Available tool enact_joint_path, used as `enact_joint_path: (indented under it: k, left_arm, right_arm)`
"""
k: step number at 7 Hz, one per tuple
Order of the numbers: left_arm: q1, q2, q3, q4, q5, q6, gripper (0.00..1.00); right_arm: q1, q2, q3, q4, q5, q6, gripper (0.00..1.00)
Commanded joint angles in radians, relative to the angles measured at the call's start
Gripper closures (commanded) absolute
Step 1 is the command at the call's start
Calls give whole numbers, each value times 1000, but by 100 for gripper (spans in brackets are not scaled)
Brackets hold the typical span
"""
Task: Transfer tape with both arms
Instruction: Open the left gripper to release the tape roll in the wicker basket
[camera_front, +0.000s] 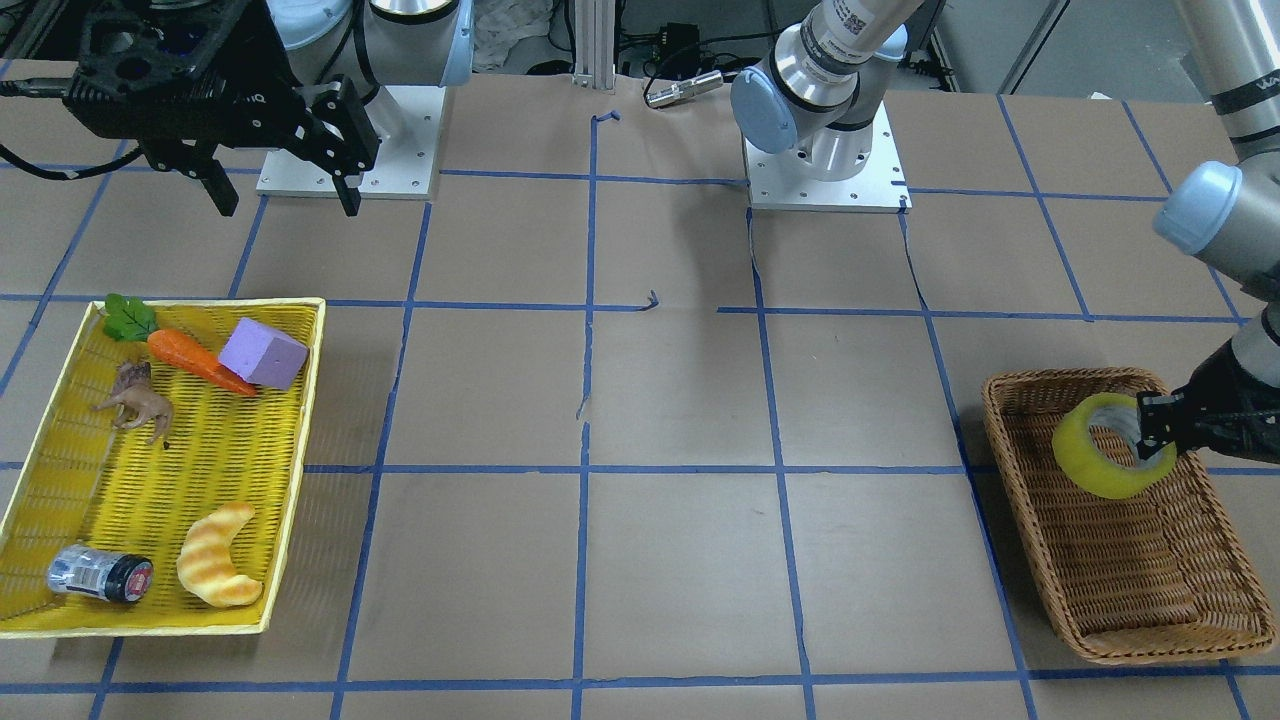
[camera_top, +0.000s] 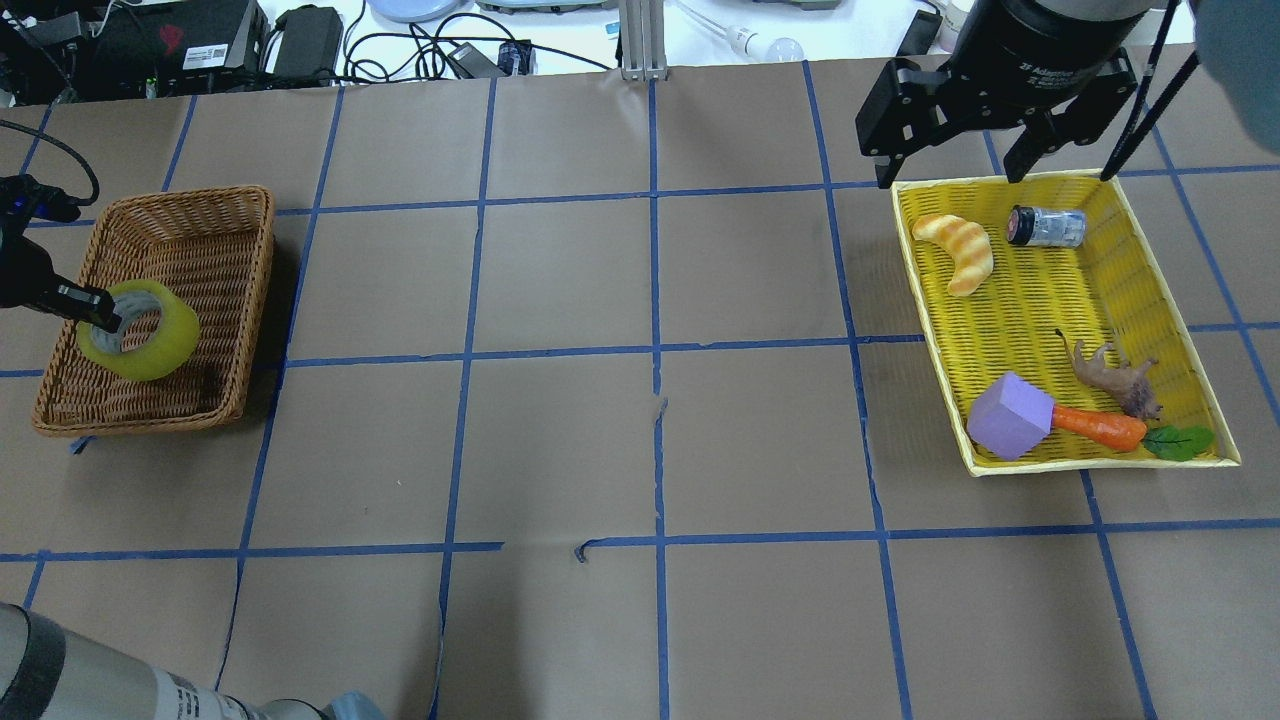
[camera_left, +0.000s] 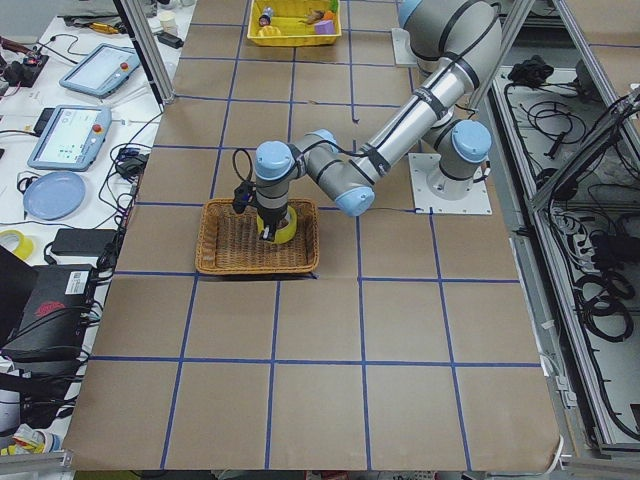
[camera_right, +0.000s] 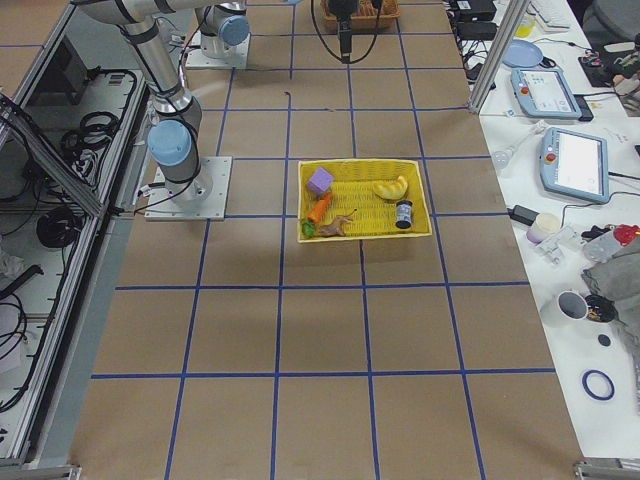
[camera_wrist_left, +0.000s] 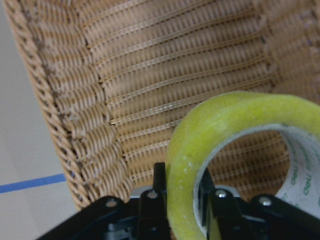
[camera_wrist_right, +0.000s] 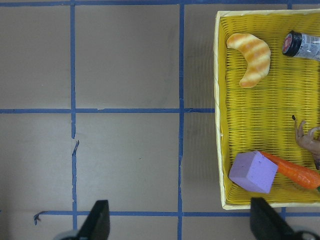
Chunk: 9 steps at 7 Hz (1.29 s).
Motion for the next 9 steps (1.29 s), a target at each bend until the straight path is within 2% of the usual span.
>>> enact_joint_path:
  k: [1, 2, 3, 4, 5, 9]
  left_arm:
    - [3, -45, 0, 47, -7, -25, 16]
    - [2, -39, 3, 47, -16, -137, 0]
    - [-15, -13, 7, 46, -10, -198, 0]
    - [-64, 15, 12, 41, -1, -204, 0]
    - [-131, 51, 13, 28, 4, -295, 0]
    - [-438, 200, 27, -217, 51, -623, 0]
  right_arm:
    - [1, -2, 2, 2, 0, 0, 0]
    - [-3, 0, 5, 6, -1, 0, 0]
    - [2, 0, 6, 3, 0, 0, 0]
    - [-2, 0, 6, 5, -1, -1, 0]
    - [0, 0, 6, 3, 0, -1, 0]
    - [-1, 0, 6, 3, -1, -1, 0]
